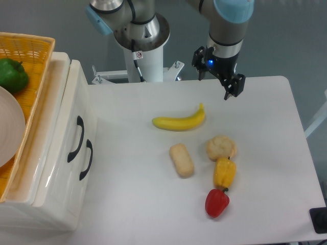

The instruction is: Slide the top white drawer open

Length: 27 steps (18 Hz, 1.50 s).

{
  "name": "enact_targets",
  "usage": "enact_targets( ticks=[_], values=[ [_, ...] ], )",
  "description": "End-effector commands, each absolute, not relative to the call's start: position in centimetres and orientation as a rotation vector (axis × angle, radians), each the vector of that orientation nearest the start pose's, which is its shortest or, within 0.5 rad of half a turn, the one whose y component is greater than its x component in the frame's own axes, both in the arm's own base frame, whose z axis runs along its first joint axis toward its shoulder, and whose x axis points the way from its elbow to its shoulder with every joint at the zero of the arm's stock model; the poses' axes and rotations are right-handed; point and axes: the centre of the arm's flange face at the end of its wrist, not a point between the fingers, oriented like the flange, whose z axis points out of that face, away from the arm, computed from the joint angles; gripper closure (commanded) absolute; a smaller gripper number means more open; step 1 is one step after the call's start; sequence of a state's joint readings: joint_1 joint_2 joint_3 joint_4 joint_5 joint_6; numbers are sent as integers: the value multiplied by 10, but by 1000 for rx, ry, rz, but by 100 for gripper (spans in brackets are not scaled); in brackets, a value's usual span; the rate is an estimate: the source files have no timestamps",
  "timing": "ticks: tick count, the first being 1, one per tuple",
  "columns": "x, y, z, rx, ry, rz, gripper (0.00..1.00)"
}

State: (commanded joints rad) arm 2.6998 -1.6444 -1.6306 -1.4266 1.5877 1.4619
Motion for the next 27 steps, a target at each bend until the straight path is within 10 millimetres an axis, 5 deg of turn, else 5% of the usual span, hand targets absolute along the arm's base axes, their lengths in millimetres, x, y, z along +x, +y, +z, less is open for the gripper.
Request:
enact_targets(
  ticks=[12, 15, 27],
  values=[
    [-411, 343, 421, -3113, 521, -26, 0],
    [-412, 344, 417, -3136, 344, -36, 0],
    [-384, 402, 408, -3159, -48, -57, 0]
  ],
)
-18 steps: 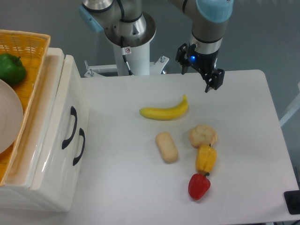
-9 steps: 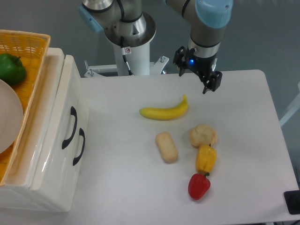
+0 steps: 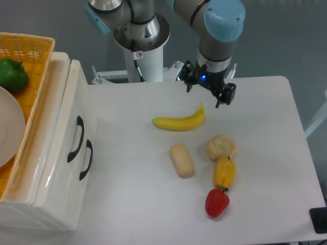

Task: Slide the top white drawer open
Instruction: 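Move the gripper over the banana toward the cabinet's upper drawer handle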

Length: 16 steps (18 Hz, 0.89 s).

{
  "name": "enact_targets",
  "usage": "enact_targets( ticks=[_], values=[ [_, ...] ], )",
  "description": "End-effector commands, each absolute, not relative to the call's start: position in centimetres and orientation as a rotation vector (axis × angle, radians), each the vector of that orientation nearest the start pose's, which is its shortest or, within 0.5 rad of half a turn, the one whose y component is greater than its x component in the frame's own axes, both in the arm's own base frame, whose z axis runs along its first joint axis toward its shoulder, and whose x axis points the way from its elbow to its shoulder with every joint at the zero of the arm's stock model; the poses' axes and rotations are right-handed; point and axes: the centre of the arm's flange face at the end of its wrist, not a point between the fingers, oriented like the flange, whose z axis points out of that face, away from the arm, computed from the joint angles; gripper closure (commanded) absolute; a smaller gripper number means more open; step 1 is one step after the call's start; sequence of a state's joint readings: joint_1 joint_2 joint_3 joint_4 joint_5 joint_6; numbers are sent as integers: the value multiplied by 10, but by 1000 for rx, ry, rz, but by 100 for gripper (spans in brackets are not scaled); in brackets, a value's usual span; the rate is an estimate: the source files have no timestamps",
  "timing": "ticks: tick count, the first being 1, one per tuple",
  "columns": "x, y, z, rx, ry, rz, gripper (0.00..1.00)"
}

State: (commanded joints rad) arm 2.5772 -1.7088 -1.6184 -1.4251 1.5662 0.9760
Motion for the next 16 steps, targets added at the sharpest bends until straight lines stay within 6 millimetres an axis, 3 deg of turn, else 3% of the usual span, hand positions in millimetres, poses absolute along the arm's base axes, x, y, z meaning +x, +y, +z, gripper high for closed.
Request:
enact_targets(
  ticks=[3, 7, 13, 16],
  values=[
    [-381, 414, 401, -3156, -146, -77, 0],
    [-373, 435, 407, -3073, -362, -137, 0],
    [-353, 457, 412, -3033, -481, -166, 0],
    [-342, 478, 413, -2984, -556, -159, 0]
  ],
)
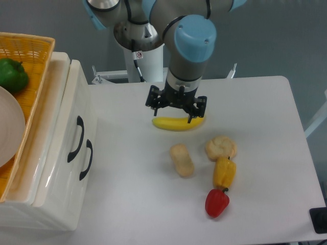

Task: Slide the top white drawer open
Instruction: 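Move the gripper over the banana toward the cabinet's upper drawer handle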

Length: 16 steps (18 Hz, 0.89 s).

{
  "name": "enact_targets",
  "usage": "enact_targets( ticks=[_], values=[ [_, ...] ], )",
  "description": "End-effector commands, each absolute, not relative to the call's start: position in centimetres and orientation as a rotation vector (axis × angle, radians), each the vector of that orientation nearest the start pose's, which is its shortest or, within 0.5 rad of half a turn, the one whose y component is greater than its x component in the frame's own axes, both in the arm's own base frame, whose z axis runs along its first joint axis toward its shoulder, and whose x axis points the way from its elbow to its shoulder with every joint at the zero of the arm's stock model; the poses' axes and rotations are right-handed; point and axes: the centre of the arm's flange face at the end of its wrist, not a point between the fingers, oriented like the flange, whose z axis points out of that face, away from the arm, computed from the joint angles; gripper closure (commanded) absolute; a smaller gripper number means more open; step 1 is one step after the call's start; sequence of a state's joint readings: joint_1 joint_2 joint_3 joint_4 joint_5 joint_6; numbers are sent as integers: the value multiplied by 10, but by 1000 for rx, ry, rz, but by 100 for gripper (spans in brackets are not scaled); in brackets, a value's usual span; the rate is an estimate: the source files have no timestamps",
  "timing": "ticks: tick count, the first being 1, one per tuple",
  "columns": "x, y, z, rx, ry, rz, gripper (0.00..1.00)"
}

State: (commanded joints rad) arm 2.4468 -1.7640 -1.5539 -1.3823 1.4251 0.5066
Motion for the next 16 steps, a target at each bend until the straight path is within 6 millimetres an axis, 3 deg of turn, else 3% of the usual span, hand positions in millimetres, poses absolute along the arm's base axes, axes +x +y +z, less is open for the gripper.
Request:
enact_targets(
  ticks=[4, 13, 16],
  values=[
    [-326, 502, 413, -2953, -623, -148, 0],
    [-294, 527, 410, -2931, -681, -208, 0],
    [-293, 531, 406, -2907, -750, -258, 0]
  ],
)
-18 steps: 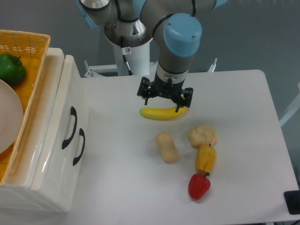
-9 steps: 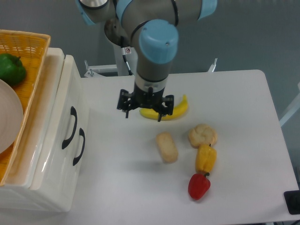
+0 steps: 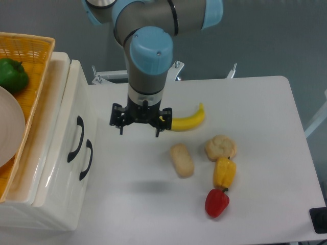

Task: Slide the top white drawer open
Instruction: 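Move the gripper over the banana toward the cabinet's upper drawer handle, then lower the gripper onto the upper drawer's black handle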

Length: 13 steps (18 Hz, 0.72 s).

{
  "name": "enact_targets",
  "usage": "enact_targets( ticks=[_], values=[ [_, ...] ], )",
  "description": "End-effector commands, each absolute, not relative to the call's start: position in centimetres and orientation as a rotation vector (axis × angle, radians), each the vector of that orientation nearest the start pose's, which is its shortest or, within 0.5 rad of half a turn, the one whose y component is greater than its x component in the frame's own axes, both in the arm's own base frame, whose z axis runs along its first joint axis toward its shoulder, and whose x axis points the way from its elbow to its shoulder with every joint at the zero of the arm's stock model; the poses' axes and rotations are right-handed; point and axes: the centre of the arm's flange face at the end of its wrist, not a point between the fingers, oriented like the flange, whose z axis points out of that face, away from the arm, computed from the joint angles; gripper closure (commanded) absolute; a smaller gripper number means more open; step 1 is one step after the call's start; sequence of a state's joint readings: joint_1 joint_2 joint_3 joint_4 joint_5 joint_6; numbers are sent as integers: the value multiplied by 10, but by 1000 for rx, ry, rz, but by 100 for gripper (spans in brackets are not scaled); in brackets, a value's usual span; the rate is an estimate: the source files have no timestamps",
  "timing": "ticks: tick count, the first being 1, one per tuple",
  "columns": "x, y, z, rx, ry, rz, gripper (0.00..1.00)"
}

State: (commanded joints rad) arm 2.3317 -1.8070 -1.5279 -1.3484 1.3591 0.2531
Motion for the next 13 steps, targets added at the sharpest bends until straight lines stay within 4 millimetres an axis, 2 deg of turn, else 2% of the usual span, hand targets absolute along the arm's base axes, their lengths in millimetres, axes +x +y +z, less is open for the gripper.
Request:
enact_targets(
  ticks=[5, 8, 13],
  values=[
    [-296, 537, 401, -2918, -757, -264, 0],
    [-279, 547, 398, -2932, -721, -292, 0],
    [-275, 553, 397, -2880, -733, -412, 0]
  ],
)
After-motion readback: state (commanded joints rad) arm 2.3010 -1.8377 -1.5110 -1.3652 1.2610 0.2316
